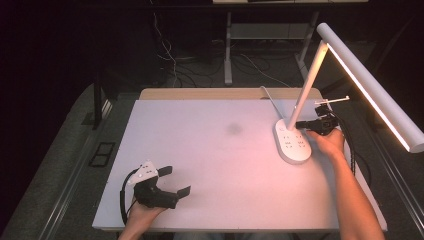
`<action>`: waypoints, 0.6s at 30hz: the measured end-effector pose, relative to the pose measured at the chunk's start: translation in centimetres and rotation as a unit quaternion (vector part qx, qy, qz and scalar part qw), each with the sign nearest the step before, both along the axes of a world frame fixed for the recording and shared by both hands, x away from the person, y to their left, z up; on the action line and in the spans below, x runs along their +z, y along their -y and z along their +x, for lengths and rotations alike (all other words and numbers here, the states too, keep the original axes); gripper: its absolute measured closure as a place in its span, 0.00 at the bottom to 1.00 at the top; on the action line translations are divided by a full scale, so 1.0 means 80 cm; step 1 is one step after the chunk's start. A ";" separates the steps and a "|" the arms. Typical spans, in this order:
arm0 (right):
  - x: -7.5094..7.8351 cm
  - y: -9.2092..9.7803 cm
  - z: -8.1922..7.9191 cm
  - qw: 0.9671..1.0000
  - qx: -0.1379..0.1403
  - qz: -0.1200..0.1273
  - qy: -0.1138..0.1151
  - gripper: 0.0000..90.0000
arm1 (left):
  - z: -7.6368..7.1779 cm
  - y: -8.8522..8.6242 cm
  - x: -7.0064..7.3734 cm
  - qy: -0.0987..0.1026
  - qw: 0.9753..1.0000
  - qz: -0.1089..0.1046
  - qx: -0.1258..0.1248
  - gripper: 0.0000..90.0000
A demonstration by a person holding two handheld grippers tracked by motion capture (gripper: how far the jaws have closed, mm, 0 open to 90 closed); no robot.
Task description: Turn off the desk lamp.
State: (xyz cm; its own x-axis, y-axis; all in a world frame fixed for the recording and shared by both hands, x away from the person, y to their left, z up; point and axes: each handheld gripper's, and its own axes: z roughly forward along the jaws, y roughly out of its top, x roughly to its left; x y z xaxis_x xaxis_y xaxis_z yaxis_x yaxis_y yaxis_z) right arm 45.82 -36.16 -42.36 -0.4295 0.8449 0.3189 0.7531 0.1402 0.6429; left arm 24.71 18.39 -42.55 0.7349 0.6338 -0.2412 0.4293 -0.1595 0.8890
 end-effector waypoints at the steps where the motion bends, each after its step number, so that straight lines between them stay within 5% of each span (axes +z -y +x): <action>1: 0.000 0.000 0.000 1.000 0.000 0.000 0.000 1.00 | 0.000 0.000 0.000 0.001 1.000 0.001 0.000 0.00; 18: -0.001 0.001 0.000 1.000 0.001 -0.006 0.004 1.00 | -0.001 0.001 0.000 0.001 1.000 0.003 0.001 0.00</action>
State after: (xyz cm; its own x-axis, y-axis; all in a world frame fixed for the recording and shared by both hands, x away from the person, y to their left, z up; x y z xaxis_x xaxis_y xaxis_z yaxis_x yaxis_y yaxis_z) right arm 45.84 -36.25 -42.46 -0.4340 0.8472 0.3064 0.7481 0.1494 0.6465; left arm 24.64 18.32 -42.58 0.7337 0.6371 -0.2362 0.4282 -0.1636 0.8888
